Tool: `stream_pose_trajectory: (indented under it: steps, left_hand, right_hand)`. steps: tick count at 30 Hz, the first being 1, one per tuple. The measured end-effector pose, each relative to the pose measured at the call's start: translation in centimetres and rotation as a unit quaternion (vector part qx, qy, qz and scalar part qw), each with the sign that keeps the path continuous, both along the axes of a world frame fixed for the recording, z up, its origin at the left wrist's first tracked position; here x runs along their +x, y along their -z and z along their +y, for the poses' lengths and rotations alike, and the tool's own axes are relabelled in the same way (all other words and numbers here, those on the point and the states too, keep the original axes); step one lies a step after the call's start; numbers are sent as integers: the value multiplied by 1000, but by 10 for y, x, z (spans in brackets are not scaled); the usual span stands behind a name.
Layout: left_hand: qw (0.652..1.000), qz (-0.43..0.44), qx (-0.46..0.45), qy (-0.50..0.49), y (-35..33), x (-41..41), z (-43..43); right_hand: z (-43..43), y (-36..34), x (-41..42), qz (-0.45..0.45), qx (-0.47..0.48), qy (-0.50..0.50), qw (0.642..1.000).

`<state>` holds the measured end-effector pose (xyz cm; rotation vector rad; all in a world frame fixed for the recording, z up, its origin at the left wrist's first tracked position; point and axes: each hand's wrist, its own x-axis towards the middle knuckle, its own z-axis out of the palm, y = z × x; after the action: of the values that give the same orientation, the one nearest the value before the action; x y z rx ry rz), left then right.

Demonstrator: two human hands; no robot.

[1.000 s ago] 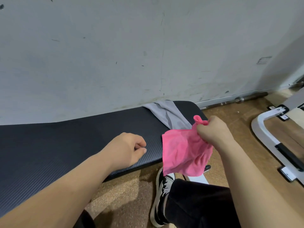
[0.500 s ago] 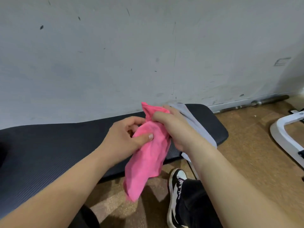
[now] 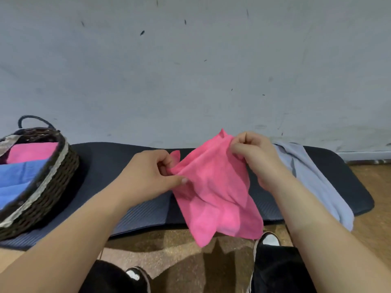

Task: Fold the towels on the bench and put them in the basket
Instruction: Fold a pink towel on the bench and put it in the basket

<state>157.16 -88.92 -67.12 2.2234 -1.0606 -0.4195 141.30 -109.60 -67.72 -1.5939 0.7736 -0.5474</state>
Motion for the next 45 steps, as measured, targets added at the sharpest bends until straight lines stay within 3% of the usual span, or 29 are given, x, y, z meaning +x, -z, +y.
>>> stream_pose_trajectory:
  steps: [5, 10, 14, 17, 22, 26, 29, 31, 34, 36, 38, 42, 45]
  left_hand:
    - [998, -4, -13, -67, -3, 25, 20]
    - [994, 41, -74, -71, -5, 26, 24]
    - [986, -7, -159, -49, -14, 14, 15]
    - [976, 6, -214, -33, -21, 2, 8]
    - [968, 17, -251, -20, -26, -13, 2]
    - [958, 9, -283, -45, -31, -8, 5]
    - [974, 24, -226, -22, -31, -3, 12]
    - [994, 22, -104, 10, -26, 3, 19]
    - [998, -9, 53, 41, -18, 9, 27]
    - [999, 28, 29, 12, -19, 11, 29]
    - [994, 91, -53, -20, -21, 8, 29]
    - [984, 126, -125, -8, -26, -10, 17]
    - [983, 123, -138, 16, -22, -23, 4]
  right_hand:
    - [-7, 10, 9, 53, -90, 34, 994]
    - [-6, 13, 7, 63, -71, 40, 995]
    - [23, 21, 18, 67, -102, -52, 991]
    - [49, 21, 26, 45, -129, -143, 980]
    - [65, 15, 33, -32, -75, -262, 962]
    - [64, 3, 34, -91, 53, -229, 968]
    - [62, 0, 35, -82, 20, -136, 987]
    - [61, 2, 34, -60, -10, -71, 996]
    - [59, 4, 29, -5, -58, -7, 998]
    - [58, 5, 25, 38, -78, 14, 996]
    - [59, 4, 20, 59, -99, -9, 993]
    - [76, -2, 17, -13, -140, -150, 979]
    - [84, -2, 21, -45, -110, -146, 982]
